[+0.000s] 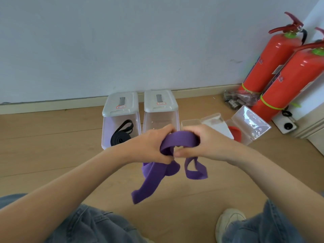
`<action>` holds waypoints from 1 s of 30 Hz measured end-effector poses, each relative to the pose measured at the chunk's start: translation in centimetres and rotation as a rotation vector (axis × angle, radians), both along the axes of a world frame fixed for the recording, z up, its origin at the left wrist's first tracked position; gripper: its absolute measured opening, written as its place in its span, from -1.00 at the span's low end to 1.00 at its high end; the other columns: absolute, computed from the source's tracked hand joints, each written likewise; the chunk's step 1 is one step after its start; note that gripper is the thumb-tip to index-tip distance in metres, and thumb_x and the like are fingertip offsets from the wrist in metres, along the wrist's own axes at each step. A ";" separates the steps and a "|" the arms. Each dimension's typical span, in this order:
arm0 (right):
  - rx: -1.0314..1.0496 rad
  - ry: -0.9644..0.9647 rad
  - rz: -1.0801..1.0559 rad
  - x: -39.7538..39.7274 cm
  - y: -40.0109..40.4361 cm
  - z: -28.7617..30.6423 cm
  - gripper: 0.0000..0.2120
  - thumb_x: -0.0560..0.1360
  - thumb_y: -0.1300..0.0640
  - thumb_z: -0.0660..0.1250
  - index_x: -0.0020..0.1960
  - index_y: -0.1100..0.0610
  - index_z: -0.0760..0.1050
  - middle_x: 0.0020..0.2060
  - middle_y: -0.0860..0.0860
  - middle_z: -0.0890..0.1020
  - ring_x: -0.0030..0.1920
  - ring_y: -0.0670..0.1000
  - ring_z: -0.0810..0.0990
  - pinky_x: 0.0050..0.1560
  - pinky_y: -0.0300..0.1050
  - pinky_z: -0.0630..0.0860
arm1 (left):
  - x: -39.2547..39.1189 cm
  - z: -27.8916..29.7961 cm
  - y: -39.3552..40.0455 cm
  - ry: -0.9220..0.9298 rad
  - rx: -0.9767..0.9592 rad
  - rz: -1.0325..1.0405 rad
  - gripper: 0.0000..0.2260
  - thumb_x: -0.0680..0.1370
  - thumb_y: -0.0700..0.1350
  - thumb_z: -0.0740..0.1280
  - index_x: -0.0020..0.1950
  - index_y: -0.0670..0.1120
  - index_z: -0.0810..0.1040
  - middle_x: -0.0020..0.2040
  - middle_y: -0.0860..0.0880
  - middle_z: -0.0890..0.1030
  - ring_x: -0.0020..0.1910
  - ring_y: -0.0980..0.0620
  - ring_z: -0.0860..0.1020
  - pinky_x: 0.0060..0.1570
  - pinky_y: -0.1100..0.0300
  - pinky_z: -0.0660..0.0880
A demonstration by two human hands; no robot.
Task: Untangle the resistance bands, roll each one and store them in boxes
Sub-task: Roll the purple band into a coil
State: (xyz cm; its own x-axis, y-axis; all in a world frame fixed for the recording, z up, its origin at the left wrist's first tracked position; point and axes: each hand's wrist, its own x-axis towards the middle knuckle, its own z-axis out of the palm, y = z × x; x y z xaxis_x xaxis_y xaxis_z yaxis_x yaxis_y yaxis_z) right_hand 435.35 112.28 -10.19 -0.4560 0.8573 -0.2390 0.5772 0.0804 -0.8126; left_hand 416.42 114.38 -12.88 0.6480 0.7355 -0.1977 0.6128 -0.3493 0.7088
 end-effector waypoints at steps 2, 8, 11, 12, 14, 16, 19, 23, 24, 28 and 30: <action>-0.015 0.154 -0.104 0.0 0.2 0.1 -0.85 0.29 -0.02 0.54 -0.29 -0.05 0.57 -0.51 -0.12 0.50 -0.45 -0.15 0.44 -0.43 -0.34 0.35 | 0.3 0.1 0.1 -0.030 0.047 0.046 -0.57 0.34 -0.16 0.45 0.13 -0.01 0.37 -0.02 0.07 0.52 -0.10 0.17 0.49 -0.12 0.41 0.42; -0.190 0.470 -0.301 0.6 0.0 0.4 -0.83 0.26 -0.04 0.49 -0.24 0.04 0.64 -0.57 -0.05 0.20 -0.51 -0.05 0.15 -0.45 -0.22 0.18 | 0.5 0.2 0.4 0.065 0.497 0.395 -0.29 0.31 -0.04 0.49 0.38 -0.11 0.28 0.37 -0.11 0.21 0.28 -0.12 0.23 0.23 0.23 0.16; -0.190 0.458 -0.356 0.7 0.4 0.4 -0.58 0.21 -0.13 0.48 -0.09 0.15 0.65 -0.57 -0.06 0.18 -0.54 -0.07 0.14 -0.49 -0.24 0.16 | 0.3 0.1 0.5 0.096 0.725 0.437 -0.38 0.27 -0.02 0.51 0.24 -0.19 0.42 0.24 -0.17 0.36 0.14 -0.18 0.34 0.17 0.12 0.28; -0.187 0.467 -0.371 0.9 0.5 0.4 -0.52 0.20 -0.14 0.48 -0.06 0.20 0.63 -0.57 -0.06 0.18 -0.55 -0.08 0.14 -0.51 -0.26 0.16 | 0.1 0.3 0.7 0.081 0.714 0.475 -0.37 0.26 -0.01 0.52 0.25 -0.18 0.41 0.23 -0.16 0.36 0.14 -0.16 0.34 0.16 0.11 0.29; -0.175 0.497 -0.393 1.2 0.7 0.4 -0.51 0.23 -0.12 0.47 -0.04 0.25 0.60 -0.56 -0.05 0.20 -0.56 -0.09 0.14 -0.51 -0.26 0.15 | -0.4 0.8 1.2 0.010 0.531 0.536 -0.36 0.29 -0.01 0.53 0.29 -0.12 0.37 0.19 -0.03 0.39 0.12 -0.03 0.39 0.10 0.22 0.31; -0.140 0.514 -0.393 1.6 0.8 0.5 -0.62 0.26 -0.09 0.46 -0.10 0.18 0.62 -0.56 -0.05 0.21 -0.54 -0.08 0.14 -0.48 -0.23 0.11 | -0.8 1.2 1.6 -0.075 0.275 0.468 -0.60 0.37 -0.05 0.48 0.17 -0.05 0.50 -0.02 0.13 0.54 -0.03 0.07 0.54 -0.08 0.31 0.41; -0.046 0.335 -0.439 2.0 1.0 0.2 -0.52 0.30 -0.16 0.43 -0.11 0.27 0.57 -0.56 -0.07 0.23 -0.52 -0.08 0.17 -0.48 -0.27 0.15 | -1.0 1.4 2.0 -0.056 0.110 0.307 -0.92 0.43 -0.10 0.42 -0.11 -0.05 0.63 -0.31 0.05 0.61 -0.31 0.07 0.54 -0.21 0.18 0.45; -0.047 0.197 -0.573 2.4 1.2 -0.4 -0.50 0.23 -0.30 0.41 -0.15 0.14 0.56 -0.55 -0.07 0.28 -0.51 -0.07 0.20 -0.49 -0.26 0.15 | -1.5 2.3 1.7 -0.185 -0.155 0.201 -0.90 0.45 -0.10 0.44 -0.10 -0.11 0.67 -0.24 -0.13 0.67 -0.32 0.11 0.58 -0.25 0.25 0.50; -0.050 0.186 -0.588 2.5 1.4 -0.4 -0.53 0.25 -0.30 0.40 -0.17 0.12 0.57 -0.55 -0.09 0.30 -0.50 -0.08 0.22 -0.47 -0.26 0.16 | -1.5 2.7 1.6 -0.219 -0.227 0.161 -0.86 0.44 -0.05 0.44 -0.09 -0.09 0.67 -0.21 -0.12 0.68 -0.29 0.10 0.60 -0.24 0.28 0.52; -0.029 0.102 -0.625 2.9 1.7 -1.0 -0.61 0.33 -0.22 0.42 -0.26 0.13 0.61 -0.54 -0.15 0.43 -0.39 -0.08 0.37 -0.38 -0.22 0.24 | -1.5 3.4 1.8 0.024 0.052 0.048 -0.70 0.46 0.15 0.33 -0.14 -0.07 0.63 -0.32 -0.02 0.62 -0.36 0.11 0.53 -0.30 0.29 0.43; 0.010 0.038 -0.633 3.0 1.7 -1.5 -0.61 0.35 -0.20 0.41 -0.23 0.15 0.63 -0.39 -0.06 0.54 -0.30 -0.05 0.45 -0.32 -0.19 0.32 | -1.6 3.4 2.0 0.281 0.351 0.009 -0.67 0.46 0.21 0.27 -0.29 -0.03 0.52 -0.44 0.05 0.47 -0.43 0.11 0.41 -0.38 0.25 0.31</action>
State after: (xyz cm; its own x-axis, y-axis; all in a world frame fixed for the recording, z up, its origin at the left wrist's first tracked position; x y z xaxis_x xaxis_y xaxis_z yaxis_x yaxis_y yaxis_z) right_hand 438.33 113.99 -11.73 0.1320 0.9658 -0.2230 0.4862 -0.2592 -0.8345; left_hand 414.84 116.35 -9.45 0.5978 0.7951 -0.1024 0.7690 -0.5327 0.3534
